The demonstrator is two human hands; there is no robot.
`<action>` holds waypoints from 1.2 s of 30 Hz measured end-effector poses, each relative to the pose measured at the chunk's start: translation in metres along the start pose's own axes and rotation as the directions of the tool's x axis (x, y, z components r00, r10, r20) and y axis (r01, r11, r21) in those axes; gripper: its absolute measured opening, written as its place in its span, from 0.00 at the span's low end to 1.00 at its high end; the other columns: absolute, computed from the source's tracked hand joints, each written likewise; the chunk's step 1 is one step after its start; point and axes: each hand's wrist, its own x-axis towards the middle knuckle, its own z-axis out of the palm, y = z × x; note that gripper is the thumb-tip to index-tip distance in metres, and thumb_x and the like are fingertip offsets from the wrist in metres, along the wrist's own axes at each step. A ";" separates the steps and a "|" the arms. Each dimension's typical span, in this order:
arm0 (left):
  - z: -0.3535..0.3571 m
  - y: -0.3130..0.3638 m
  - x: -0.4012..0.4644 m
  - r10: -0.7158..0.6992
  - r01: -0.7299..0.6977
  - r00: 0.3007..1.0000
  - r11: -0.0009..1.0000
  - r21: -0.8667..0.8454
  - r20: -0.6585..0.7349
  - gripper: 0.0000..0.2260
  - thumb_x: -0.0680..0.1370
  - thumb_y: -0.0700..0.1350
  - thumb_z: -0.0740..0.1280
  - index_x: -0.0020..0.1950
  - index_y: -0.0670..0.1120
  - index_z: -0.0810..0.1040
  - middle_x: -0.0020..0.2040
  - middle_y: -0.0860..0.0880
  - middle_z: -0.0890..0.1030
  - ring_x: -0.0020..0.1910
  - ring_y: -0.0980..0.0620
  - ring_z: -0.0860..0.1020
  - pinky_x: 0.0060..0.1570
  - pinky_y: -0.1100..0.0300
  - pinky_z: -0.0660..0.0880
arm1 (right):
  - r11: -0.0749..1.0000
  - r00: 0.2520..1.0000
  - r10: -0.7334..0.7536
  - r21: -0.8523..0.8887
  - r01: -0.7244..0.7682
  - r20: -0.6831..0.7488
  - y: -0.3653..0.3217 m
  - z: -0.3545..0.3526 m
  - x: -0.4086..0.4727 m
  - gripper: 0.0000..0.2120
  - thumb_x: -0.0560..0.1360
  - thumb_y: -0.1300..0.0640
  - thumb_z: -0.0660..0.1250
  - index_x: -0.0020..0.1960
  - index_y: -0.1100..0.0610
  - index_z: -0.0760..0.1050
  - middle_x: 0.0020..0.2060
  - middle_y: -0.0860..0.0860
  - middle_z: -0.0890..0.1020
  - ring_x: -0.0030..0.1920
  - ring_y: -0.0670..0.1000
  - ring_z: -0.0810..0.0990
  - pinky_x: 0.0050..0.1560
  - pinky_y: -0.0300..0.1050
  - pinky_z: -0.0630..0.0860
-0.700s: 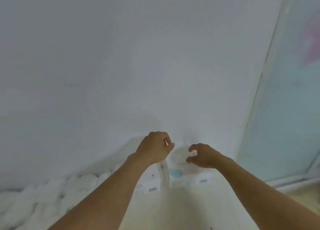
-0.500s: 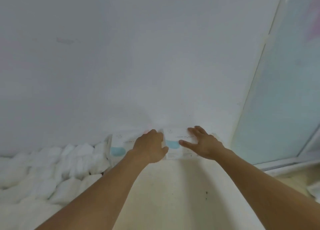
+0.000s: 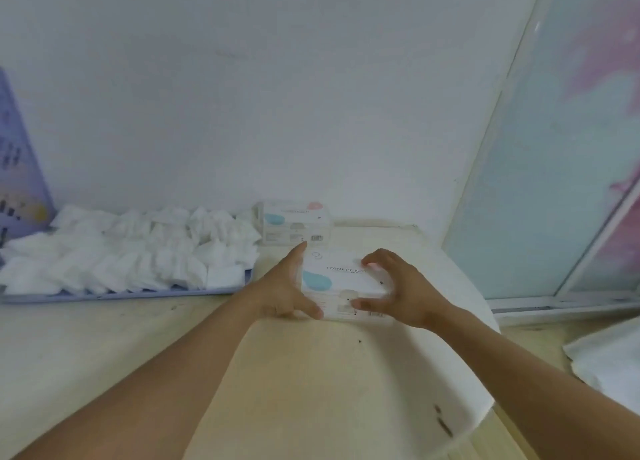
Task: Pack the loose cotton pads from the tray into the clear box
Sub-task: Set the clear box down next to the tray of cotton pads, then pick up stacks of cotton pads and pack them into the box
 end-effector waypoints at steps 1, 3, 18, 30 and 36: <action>-0.005 -0.010 -0.013 0.010 -0.011 1.000 0.997 -0.071 -0.009 0.62 0.61 0.39 0.85 0.81 0.61 0.47 0.81 0.55 0.55 0.74 0.53 0.64 0.68 0.55 0.73 | 0.999 0.999 -0.030 -0.023 0.030 -0.016 -0.013 0.007 -0.005 0.34 0.65 0.28 0.72 0.65 0.43 0.70 0.59 0.36 0.73 0.57 0.41 0.76 0.57 0.46 0.76; -0.011 -0.026 -0.034 0.033 -0.047 0.994 0.989 -0.142 -0.103 0.61 0.57 0.43 0.87 0.79 0.65 0.53 0.77 0.55 0.62 0.65 0.52 0.74 0.55 0.53 0.81 | 0.980 0.995 -0.082 -0.184 0.072 -0.049 -0.034 0.020 -0.011 0.33 0.70 0.28 0.67 0.68 0.44 0.70 0.65 0.38 0.74 0.62 0.46 0.75 0.60 0.48 0.76; -0.005 -0.058 -0.053 0.174 -0.198 0.921 0.980 -0.034 -0.349 0.50 0.57 0.52 0.86 0.70 0.60 0.59 0.62 0.56 0.72 0.40 0.54 0.72 0.39 0.61 0.76 | 0.987 0.805 0.154 0.053 -0.151 -0.572 -0.071 -0.032 0.085 0.28 0.78 0.38 0.65 0.68 0.57 0.72 0.66 0.58 0.75 0.64 0.61 0.75 0.59 0.51 0.71; -0.011 -0.050 -0.067 0.125 -0.162 0.933 0.983 -0.084 -0.338 0.45 0.66 0.45 0.83 0.77 0.56 0.63 0.57 0.61 0.75 0.43 0.53 0.82 0.46 0.57 0.82 | 0.921 0.999 -0.010 -0.388 0.026 0.044 -0.068 0.063 0.000 0.19 0.79 0.32 0.54 0.54 0.43 0.76 0.49 0.41 0.81 0.57 0.46 0.79 0.76 0.55 0.55; -0.092 -0.062 -0.085 0.332 -0.274 0.613 0.940 0.202 -0.717 0.06 0.76 0.44 0.73 0.40 0.51 0.81 0.30 0.53 0.81 0.30 0.53 0.80 0.34 0.56 0.78 | 0.989 0.927 -0.048 0.114 0.097 -0.371 -0.136 0.060 0.031 0.13 0.78 0.42 0.68 0.41 0.50 0.80 0.37 0.43 0.83 0.40 0.43 0.81 0.43 0.43 0.77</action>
